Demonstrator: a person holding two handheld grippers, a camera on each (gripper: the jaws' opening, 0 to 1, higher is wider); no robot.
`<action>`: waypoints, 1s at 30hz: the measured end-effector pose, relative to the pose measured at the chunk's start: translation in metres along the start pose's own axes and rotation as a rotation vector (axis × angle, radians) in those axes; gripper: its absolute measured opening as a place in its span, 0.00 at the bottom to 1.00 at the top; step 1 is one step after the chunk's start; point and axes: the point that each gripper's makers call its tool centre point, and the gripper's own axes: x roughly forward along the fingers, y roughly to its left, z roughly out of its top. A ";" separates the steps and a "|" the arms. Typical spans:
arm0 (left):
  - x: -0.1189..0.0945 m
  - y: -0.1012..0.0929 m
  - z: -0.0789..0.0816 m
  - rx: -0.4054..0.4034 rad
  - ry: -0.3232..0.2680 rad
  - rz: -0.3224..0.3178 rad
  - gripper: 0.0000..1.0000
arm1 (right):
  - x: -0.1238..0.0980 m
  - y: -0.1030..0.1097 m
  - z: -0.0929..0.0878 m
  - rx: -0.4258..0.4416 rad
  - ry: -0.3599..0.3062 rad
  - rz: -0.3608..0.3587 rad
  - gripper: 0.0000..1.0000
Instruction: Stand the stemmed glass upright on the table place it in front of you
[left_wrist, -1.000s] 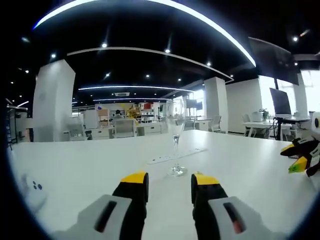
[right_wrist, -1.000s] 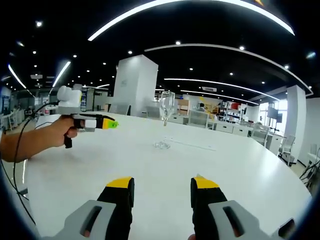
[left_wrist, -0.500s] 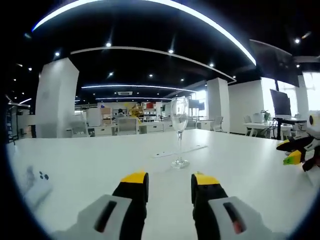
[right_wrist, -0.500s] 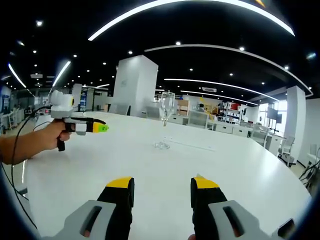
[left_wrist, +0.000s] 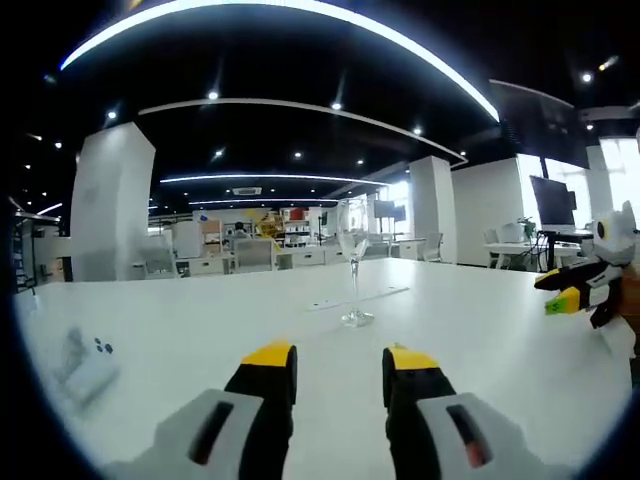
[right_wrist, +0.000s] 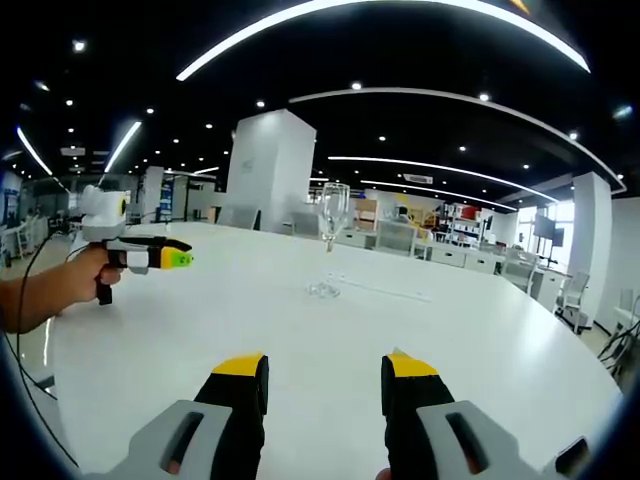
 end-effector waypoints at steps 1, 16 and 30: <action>-0.001 0.000 0.001 0.003 -0.001 0.002 0.35 | 0.000 0.000 0.000 0.000 0.000 0.000 0.48; -0.021 -0.008 -0.007 -0.030 -0.003 -0.008 0.35 | 0.000 0.000 0.000 0.003 -0.003 0.002 0.48; -0.044 0.001 -0.010 -0.044 -0.017 0.027 0.34 | 0.000 0.001 0.001 0.003 -0.008 0.002 0.48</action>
